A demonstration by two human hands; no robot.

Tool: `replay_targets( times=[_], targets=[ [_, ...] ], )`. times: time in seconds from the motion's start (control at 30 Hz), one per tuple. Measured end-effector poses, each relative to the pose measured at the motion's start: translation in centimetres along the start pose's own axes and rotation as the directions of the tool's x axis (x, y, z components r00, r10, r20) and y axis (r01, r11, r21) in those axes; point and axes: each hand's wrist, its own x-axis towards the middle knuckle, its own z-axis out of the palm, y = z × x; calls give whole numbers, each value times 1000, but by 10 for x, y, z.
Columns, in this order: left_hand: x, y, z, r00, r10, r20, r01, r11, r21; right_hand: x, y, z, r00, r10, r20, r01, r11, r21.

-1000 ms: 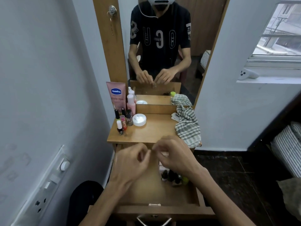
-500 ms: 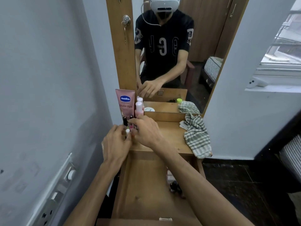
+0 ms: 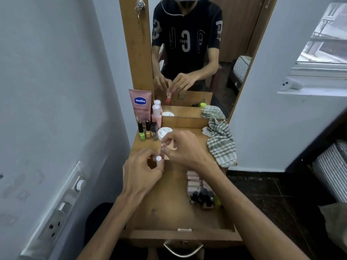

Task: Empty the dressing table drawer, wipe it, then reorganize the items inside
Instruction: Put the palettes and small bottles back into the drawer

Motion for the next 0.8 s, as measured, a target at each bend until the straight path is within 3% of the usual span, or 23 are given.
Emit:
replay_targets(
  times=[0.27,0.47,0.67,0.8],
  targets=[
    [-51,42,23,962,77,263,-78,997,-8,-95,25,-37,977,91,191,-90,996,-16],
    [-82,63,53,894,60,444,-73,997,14,-154,49,-48,954,192,232,-178,981,-79],
    [-94,78,80,828,149,540,-176,984,0,-185,75,-45,932,291,215,-257,951,-172],
    [-95,87,91,810,268,521,-285,957,-50,-193,88,-39,931,317,182,-278,937,-211]
  ],
)
